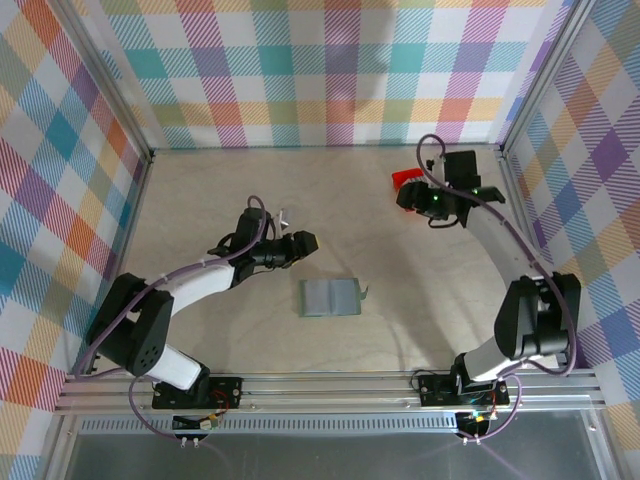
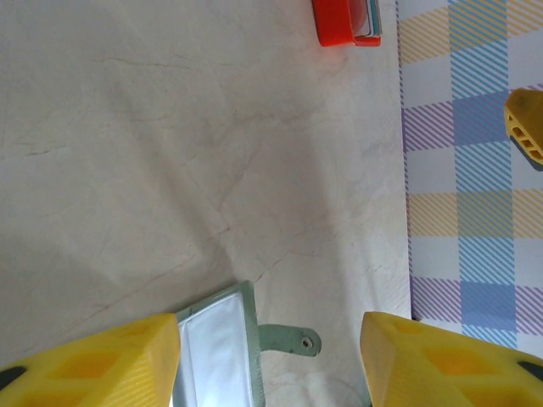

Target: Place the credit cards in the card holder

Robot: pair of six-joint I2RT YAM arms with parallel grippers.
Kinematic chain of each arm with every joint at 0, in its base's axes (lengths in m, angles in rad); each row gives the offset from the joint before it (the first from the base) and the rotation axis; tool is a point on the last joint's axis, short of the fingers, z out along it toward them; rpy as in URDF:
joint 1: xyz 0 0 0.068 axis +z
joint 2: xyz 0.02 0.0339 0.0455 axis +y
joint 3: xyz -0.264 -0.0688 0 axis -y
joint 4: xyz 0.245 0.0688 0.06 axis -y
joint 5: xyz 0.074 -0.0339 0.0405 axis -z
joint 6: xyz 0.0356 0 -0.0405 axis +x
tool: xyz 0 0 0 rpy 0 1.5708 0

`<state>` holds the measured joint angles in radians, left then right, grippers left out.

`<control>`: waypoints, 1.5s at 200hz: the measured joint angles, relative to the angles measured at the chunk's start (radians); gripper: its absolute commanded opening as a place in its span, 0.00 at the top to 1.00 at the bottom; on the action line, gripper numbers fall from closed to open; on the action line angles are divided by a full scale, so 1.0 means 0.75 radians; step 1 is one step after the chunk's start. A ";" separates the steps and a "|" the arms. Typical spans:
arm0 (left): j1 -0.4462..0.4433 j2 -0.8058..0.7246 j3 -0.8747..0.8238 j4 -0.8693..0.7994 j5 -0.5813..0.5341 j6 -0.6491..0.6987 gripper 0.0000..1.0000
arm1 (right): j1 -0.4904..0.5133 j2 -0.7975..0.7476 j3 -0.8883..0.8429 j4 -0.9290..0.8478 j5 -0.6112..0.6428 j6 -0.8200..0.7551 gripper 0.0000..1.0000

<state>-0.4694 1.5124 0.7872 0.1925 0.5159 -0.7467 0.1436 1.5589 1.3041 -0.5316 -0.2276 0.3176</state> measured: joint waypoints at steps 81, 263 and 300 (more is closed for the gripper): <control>0.012 0.219 0.166 0.062 0.085 -0.098 0.25 | 0.000 0.514 0.539 -0.340 0.237 -0.342 0.47; 0.022 0.280 0.248 0.021 0.090 -0.065 0.05 | 0.003 1.145 1.202 -0.510 0.645 -0.686 0.38; 0.022 0.280 0.248 0.021 0.090 -0.065 0.06 | 0.010 1.161 1.213 -0.505 0.713 -0.721 0.40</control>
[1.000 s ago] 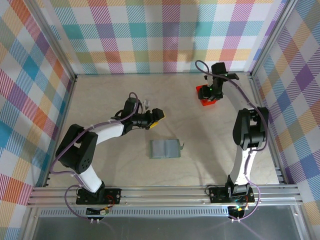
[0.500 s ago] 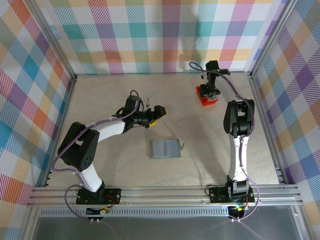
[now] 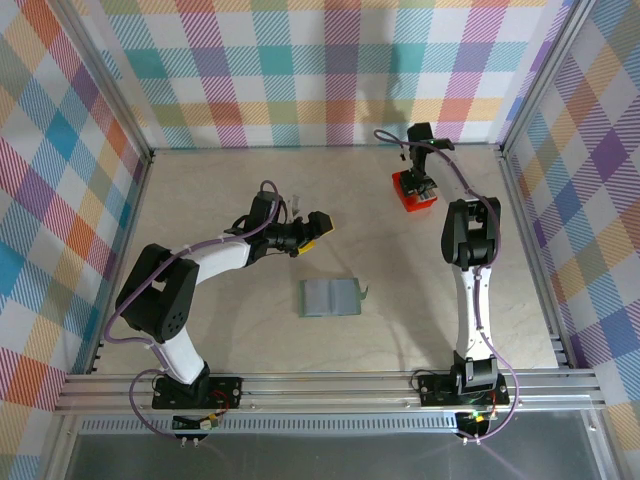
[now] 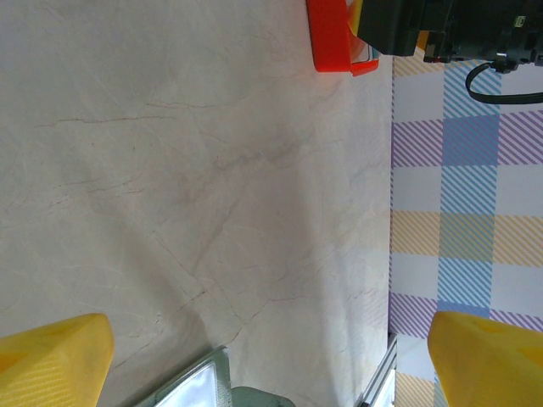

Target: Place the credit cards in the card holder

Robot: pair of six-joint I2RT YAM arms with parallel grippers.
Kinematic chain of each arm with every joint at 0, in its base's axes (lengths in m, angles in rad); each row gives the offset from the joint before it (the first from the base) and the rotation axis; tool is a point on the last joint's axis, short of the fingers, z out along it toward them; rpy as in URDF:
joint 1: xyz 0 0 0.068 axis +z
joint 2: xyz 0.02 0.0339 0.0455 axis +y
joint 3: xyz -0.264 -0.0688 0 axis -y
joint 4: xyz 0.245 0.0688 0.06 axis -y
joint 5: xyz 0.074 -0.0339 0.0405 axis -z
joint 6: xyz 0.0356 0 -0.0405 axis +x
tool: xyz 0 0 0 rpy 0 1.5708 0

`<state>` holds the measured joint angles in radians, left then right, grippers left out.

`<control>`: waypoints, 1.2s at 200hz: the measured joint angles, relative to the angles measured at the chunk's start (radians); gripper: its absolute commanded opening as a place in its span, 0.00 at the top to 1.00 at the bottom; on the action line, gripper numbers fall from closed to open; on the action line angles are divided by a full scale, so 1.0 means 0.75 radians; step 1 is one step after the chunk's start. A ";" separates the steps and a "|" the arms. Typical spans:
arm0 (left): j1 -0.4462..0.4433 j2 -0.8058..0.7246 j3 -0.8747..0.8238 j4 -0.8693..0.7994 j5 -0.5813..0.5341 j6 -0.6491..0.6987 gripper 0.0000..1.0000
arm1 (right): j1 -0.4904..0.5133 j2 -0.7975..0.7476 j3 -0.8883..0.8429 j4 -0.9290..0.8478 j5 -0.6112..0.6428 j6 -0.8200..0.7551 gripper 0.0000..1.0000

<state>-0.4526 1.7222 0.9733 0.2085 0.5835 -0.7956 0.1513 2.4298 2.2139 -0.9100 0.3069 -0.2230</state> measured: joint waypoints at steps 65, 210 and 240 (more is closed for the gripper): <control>0.000 0.000 0.000 0.000 0.001 0.000 0.08 | 0.019 0.006 0.001 0.074 0.112 -0.023 0.59; 0.000 0.000 0.000 0.004 0.001 -0.001 0.10 | 0.030 0.005 0.006 0.135 0.113 0.006 1.00; 0.000 0.000 0.000 0.005 0.001 -0.002 0.10 | 0.030 -0.002 0.006 0.130 0.046 0.042 1.00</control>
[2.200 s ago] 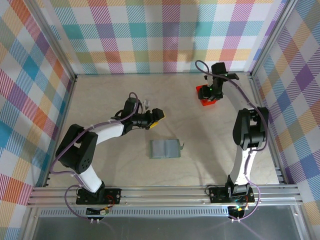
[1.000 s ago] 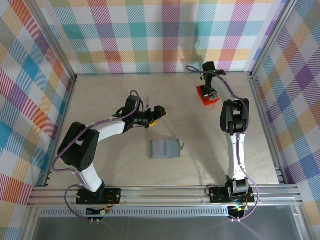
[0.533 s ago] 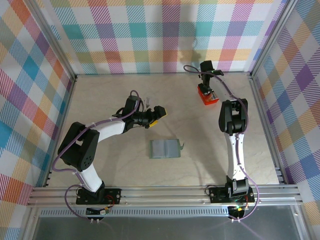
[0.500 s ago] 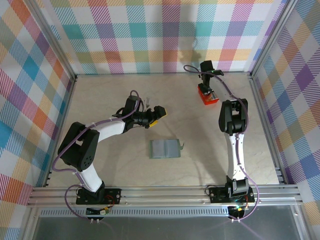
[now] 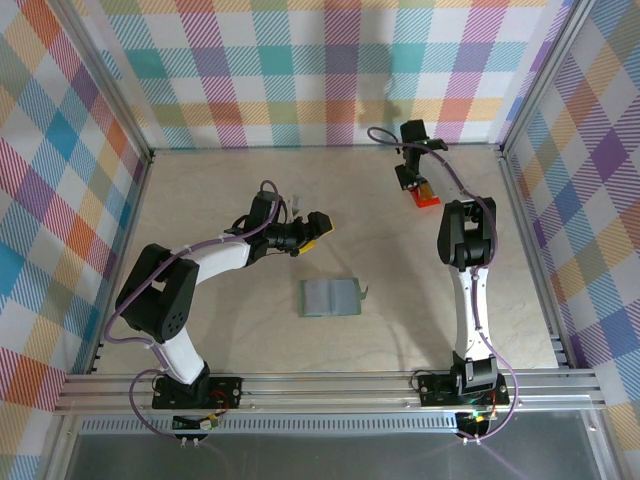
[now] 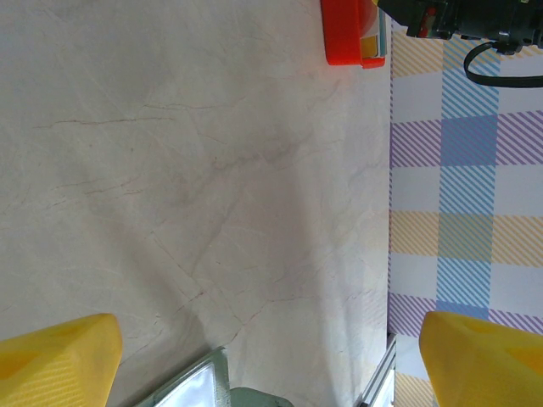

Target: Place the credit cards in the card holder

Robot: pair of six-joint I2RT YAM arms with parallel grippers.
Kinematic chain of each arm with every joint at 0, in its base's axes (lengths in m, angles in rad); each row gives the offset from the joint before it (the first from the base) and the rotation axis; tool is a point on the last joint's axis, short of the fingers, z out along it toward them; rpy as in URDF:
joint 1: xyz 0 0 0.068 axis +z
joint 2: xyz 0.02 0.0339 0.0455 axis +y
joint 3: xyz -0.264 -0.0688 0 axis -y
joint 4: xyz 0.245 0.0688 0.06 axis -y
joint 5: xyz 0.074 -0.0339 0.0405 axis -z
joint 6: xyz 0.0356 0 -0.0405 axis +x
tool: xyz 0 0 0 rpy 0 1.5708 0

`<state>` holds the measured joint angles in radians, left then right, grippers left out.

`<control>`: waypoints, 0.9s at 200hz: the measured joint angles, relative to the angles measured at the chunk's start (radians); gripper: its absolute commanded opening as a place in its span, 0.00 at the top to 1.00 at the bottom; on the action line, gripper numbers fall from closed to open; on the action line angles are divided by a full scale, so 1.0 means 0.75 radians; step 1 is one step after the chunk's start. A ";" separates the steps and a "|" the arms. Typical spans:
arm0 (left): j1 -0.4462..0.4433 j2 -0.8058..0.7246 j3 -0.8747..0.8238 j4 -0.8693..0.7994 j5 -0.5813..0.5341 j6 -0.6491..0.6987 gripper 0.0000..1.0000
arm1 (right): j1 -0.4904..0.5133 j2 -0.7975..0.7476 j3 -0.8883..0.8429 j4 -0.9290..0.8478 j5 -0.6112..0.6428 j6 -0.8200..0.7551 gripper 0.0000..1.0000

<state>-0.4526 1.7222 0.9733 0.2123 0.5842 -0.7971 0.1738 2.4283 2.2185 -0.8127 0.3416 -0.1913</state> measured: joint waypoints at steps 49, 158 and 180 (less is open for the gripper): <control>0.000 -0.003 -0.006 0.004 -0.001 -0.003 0.11 | -0.018 -0.046 -0.012 -0.037 -0.242 0.115 1.00; 0.000 -0.135 -0.104 0.003 -0.002 -0.003 0.12 | -0.057 -0.250 -0.306 -0.025 -0.790 0.351 1.00; 0.000 -0.160 -0.124 0.000 -0.003 -0.003 0.13 | -0.054 -0.304 -0.350 -0.022 -0.845 0.377 1.00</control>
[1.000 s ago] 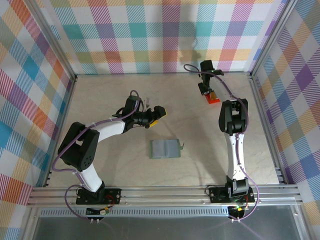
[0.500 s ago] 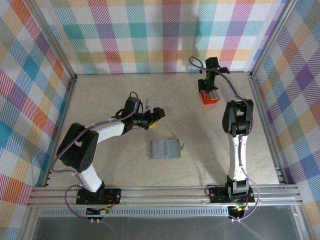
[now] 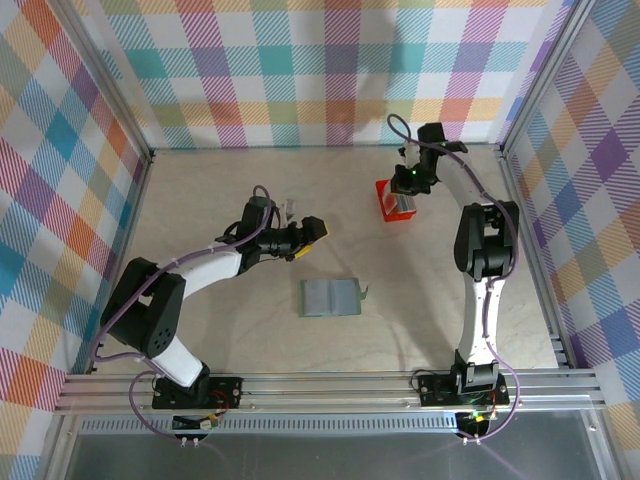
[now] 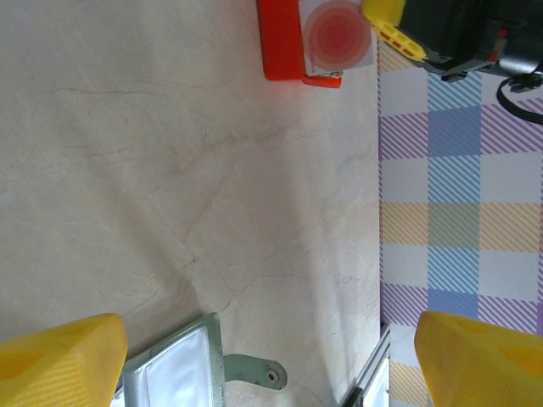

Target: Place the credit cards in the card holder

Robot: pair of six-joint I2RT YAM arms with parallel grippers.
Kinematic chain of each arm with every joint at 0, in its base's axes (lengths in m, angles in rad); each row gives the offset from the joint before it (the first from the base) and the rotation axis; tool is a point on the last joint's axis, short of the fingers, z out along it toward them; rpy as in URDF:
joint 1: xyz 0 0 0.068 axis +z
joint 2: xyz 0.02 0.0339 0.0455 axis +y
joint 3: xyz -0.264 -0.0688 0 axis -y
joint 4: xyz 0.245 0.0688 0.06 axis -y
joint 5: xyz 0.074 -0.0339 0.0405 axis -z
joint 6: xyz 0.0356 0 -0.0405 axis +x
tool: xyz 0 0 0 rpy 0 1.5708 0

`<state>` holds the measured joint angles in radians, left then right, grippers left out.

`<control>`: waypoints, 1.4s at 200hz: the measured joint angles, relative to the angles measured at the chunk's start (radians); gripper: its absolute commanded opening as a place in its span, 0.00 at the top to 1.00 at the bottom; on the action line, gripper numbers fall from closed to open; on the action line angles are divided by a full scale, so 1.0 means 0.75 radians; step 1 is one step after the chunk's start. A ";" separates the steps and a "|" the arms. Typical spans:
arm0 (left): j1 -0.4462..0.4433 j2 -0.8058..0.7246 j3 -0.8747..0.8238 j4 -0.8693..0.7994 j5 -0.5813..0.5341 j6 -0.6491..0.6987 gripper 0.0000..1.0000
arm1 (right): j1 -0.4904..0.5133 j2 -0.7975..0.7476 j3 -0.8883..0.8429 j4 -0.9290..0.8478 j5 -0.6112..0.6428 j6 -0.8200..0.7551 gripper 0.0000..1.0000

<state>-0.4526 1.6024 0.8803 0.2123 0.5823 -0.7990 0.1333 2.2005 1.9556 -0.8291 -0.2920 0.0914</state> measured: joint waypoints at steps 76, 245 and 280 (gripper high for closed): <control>-0.008 -0.187 -0.018 -0.016 -0.022 -0.027 0.16 | 0.009 -0.731 -0.578 0.253 -0.117 0.194 1.00; -0.128 -0.603 -0.221 0.419 -0.078 -0.517 0.23 | 0.234 -1.551 -1.429 1.204 -0.477 1.256 1.00; -0.128 -0.552 -0.221 0.546 -0.079 -0.599 0.27 | 0.288 -1.539 -1.429 1.268 -0.449 1.292 1.00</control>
<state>-0.5484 1.1881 0.7147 0.6216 0.5228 -1.2484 0.3492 1.0462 0.8837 0.1215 -0.6285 1.0603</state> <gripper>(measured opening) 0.740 0.042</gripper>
